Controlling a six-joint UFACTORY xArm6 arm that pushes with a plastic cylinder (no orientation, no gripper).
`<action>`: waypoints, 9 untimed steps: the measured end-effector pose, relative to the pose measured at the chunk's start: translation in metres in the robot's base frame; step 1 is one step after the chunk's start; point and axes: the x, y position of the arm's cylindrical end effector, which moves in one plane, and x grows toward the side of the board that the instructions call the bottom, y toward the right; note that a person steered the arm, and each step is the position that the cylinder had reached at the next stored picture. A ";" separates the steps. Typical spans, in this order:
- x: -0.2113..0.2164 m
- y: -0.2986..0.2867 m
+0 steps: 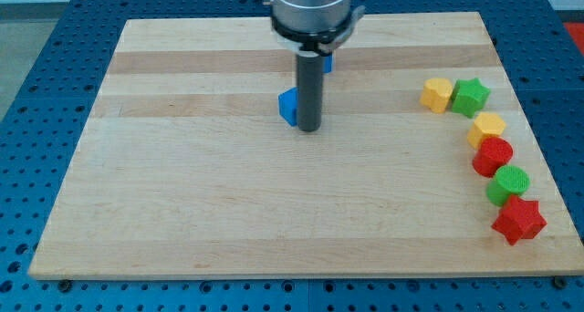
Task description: Slide both the yellow blocks and green star diagonal to the blue cube
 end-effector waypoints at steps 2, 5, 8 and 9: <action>-0.049 0.005; -0.127 0.171; -0.009 0.282; 0.027 0.189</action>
